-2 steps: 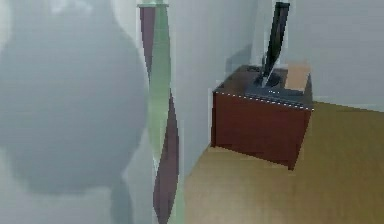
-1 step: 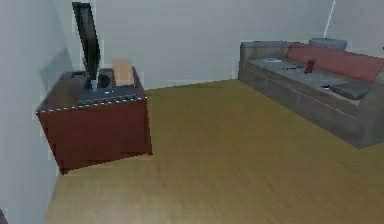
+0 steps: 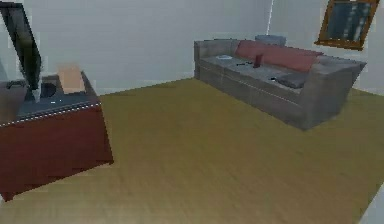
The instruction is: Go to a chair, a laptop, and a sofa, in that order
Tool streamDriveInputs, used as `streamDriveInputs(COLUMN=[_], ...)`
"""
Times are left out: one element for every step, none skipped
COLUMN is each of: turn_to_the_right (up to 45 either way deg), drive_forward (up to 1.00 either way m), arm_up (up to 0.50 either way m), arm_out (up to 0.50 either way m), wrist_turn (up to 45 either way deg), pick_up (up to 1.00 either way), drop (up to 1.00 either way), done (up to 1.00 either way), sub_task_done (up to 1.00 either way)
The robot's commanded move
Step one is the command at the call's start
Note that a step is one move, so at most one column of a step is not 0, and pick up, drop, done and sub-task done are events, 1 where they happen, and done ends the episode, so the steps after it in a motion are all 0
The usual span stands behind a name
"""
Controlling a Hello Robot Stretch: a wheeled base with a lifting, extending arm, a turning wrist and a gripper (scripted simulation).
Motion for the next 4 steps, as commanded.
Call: streamDriveInputs(turn_to_the_right=[0.0,-30.0,0.0,-27.0], drive_forward=[0.50,0.00,0.65,0.00], arm_up=[0.00,0.00,0.00,0.00], arm_out=[0.00,0.00,0.00,0.00], wrist_turn=[0.0,0.0,0.0,0.0], pick_up=[0.00,0.00,0.00,0.00], drop=[0.00,0.00,0.00,0.00], done=[0.00,0.00,0.00,0.00], sub_task_done=[0.00,0.00,0.00,0.00])
